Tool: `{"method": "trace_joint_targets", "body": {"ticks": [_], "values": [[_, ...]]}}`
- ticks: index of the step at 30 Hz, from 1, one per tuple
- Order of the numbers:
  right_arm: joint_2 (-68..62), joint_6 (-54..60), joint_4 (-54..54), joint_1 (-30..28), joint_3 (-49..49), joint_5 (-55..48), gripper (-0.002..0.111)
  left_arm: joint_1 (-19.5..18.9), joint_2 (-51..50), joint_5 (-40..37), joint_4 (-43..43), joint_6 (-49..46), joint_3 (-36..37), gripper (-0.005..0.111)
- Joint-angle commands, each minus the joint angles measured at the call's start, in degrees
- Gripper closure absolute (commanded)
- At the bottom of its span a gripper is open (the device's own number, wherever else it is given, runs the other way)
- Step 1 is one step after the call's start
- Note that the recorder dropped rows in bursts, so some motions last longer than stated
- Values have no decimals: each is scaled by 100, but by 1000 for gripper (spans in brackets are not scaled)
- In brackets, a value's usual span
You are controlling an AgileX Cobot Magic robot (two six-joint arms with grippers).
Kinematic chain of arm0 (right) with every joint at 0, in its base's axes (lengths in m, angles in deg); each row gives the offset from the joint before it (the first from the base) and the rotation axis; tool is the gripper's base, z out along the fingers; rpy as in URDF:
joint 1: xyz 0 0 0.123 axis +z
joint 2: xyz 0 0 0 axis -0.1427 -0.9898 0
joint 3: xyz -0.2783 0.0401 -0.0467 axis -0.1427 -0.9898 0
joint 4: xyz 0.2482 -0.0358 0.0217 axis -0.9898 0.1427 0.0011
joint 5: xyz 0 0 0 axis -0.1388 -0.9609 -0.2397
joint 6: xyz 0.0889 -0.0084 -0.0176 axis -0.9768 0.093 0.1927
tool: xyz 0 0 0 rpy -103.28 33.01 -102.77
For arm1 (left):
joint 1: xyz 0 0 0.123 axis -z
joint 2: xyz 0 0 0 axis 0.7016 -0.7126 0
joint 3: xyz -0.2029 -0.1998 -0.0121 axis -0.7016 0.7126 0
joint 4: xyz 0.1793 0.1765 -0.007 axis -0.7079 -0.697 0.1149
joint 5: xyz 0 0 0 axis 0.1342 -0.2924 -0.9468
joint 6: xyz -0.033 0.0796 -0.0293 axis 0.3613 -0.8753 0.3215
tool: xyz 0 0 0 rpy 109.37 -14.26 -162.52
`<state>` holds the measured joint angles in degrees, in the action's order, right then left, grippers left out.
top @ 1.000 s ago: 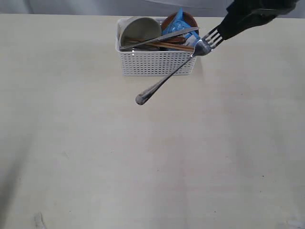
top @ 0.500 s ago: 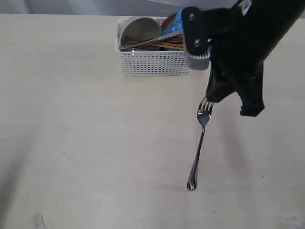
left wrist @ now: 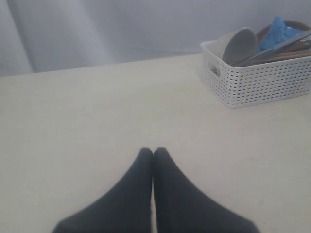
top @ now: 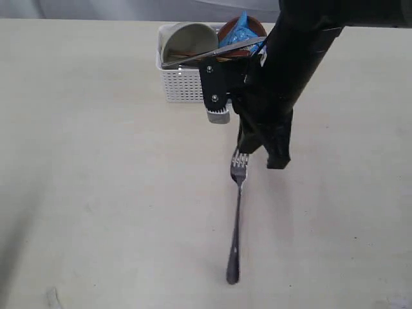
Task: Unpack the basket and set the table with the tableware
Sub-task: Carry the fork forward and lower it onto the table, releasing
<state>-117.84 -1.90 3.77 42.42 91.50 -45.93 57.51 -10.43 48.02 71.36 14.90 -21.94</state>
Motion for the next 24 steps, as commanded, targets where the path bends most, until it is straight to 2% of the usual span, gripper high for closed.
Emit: {"method": "trace_joint_targets", "body": {"ticks": [1, 7, 14, 18, 24], "values": [[-185, 34, -324, 2, 5, 1200, 109, 32, 20, 64, 24, 25, 12, 106], [-602, 369, -395, 2, 5, 1293, 109, 32, 20, 64, 24, 25, 12, 106], [-793, 783, -1001, 87, 5, 2393, 109, 32, 20, 64, 24, 25, 12, 106], [-957, 1487, -1079, 268, 5, 2396, 109, 32, 20, 64, 24, 25, 12, 106], [-1031, 1566, -1079, 323, 5, 2383, 109, 32, 20, 64, 24, 25, 12, 106]]}}
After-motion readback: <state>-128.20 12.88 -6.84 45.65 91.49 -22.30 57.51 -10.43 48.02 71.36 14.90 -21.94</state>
